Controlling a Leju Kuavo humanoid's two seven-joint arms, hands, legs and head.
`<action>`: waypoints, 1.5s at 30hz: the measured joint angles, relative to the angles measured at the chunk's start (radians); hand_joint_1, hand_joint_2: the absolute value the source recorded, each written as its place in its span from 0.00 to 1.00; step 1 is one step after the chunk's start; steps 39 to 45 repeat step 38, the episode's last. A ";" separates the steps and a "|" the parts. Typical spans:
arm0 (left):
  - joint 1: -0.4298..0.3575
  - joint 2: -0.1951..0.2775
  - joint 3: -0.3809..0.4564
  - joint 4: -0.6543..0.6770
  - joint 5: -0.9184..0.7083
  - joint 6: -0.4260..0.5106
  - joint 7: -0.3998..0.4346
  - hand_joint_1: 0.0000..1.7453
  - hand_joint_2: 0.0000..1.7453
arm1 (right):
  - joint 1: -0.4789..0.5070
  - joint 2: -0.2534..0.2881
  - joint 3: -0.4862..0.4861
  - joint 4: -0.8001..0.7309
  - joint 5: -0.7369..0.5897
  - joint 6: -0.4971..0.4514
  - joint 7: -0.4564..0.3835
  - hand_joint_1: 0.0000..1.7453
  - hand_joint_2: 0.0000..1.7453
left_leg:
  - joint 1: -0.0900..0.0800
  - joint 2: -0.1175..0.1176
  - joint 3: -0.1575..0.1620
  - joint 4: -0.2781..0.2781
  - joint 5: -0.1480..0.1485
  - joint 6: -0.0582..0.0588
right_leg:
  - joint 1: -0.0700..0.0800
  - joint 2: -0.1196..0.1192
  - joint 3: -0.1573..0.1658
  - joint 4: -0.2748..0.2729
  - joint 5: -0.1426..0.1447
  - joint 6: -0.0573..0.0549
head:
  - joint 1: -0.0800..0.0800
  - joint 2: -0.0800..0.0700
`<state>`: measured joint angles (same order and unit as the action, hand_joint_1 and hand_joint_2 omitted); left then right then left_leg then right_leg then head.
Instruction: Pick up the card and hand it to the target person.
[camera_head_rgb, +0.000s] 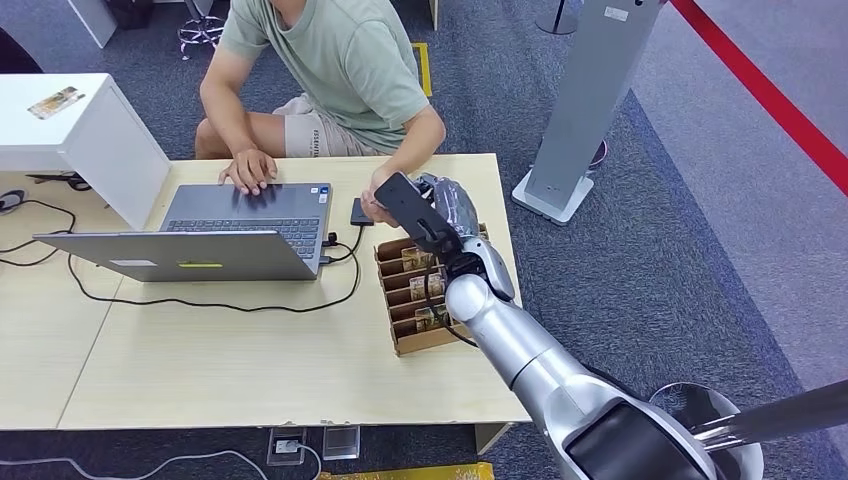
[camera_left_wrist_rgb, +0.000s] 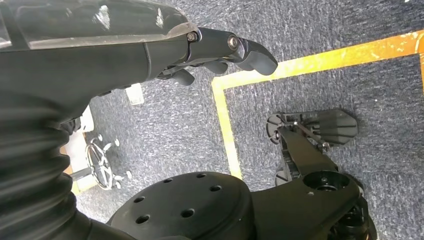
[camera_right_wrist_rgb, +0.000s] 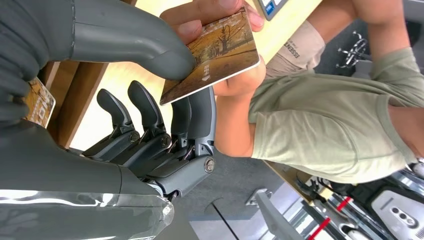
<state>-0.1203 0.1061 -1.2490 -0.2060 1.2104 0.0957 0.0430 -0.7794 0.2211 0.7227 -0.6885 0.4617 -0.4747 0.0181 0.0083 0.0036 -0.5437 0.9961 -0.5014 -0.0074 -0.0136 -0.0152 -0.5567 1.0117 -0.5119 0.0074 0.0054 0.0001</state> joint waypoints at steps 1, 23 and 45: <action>0.000 0.000 0.000 0.000 0.000 0.000 0.001 0.00 1.00 | -0.003 0.004 0.001 0.011 0.002 -0.002 0.001 0.84 1.00 | 0.000 0.000 0.000 0.000 0.000 0.000 | 0.000 0.000 0.000 0.000 0.000 0.000 | 0.000 0.000; 0.007 -0.004 -0.006 0.000 0.044 -0.003 -0.020 0.00 1.00 | -0.003 -0.018 0.000 -0.015 -0.103 -0.116 -0.070 0.00 1.00 | 0.000 0.000 0.001 0.001 0.000 0.000 | 0.000 0.000 0.000 0.000 0.000 0.000 | -0.001 0.000; 0.016 -0.003 -0.005 0.000 0.072 0.007 -0.040 0.00 1.00 | 0.348 -0.260 -0.145 -0.718 -0.125 -0.072 -0.062 0.00 1.00 | 0.000 0.002 0.002 0.000 -0.001 0.000 | 0.000 0.002 0.000 -0.001 0.000 0.000 | 0.001 0.000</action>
